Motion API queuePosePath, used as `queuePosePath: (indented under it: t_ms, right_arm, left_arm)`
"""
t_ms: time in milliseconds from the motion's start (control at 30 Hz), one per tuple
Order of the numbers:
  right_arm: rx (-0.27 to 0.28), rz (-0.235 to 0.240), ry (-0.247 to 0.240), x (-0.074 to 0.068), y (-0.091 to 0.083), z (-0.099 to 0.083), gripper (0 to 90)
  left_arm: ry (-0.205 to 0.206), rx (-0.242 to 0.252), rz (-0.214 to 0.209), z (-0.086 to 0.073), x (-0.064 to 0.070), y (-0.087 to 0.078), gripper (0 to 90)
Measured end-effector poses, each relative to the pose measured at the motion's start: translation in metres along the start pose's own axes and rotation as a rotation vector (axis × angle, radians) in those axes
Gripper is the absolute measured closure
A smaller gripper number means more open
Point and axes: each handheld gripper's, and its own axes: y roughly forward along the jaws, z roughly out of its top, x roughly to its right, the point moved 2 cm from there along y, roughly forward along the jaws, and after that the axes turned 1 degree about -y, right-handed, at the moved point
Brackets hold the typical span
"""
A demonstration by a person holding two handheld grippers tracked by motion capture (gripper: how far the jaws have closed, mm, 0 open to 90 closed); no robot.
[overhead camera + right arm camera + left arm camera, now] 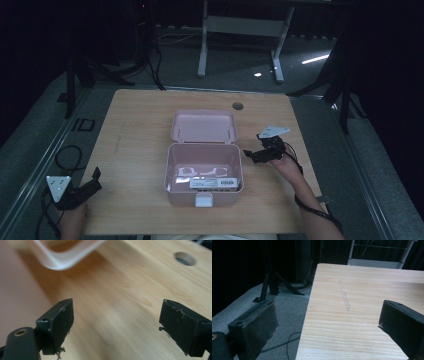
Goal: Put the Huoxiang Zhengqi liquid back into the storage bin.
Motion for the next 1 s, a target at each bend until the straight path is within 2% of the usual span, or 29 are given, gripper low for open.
queuePosePath:
  t_ms: [133,200,267,333,400,467,500,533,567,1000]
  right_arm:
    - [0.042,-0.084,0.041,0.007,0.001,-0.012,12.0]
    - [0.042,-0.094,0.076,0.01,0.0,-0.018,12.0]
    - [0.044,-0.141,0.091,0.012,-0.001,-0.024,11.6]
    - [0.043,-0.164,0.108,0.013,-0.001,-0.029,10.9]
    - [0.042,-0.219,0.134,0.016,-0.003,-0.034,10.9]
    - [0.054,-0.232,0.141,0.016,-0.005,-0.035,10.9]
    - [0.058,-0.259,0.16,0.018,-0.007,-0.037,10.9]
    - [0.07,-0.265,0.204,0.022,-0.01,-0.041,11.0]
    - [0.068,-0.283,0.217,0.024,-0.012,-0.044,10.9]
    - [0.081,-0.386,0.283,0.031,-0.031,-0.071,10.9]
  left_arm:
    - [0.002,0.001,0.001,0.0,0.0,0.0,2.1]
    - [0.001,0.001,0.0,0.0,0.0,0.0,2.1]
    - [0.0,0.002,0.001,0.0,0.0,0.0,2.2]
    - [0.001,0.002,0.001,0.0,0.0,0.0,2.1]
    - [0.003,0.003,0.001,0.0,0.0,0.0,2.1]
    - [0.004,0.003,0.002,0.0,0.0,0.0,2.1]
    - [0.004,0.003,0.002,0.0,0.0,0.0,2.1]
    - [0.004,0.004,0.003,0.0,0.0,0.0,2.1]
    - [0.004,0.004,0.003,0.0,0.0,-0.001,2.1]
    - [0.003,0.005,0.004,0.0,0.0,-0.001,2.1]
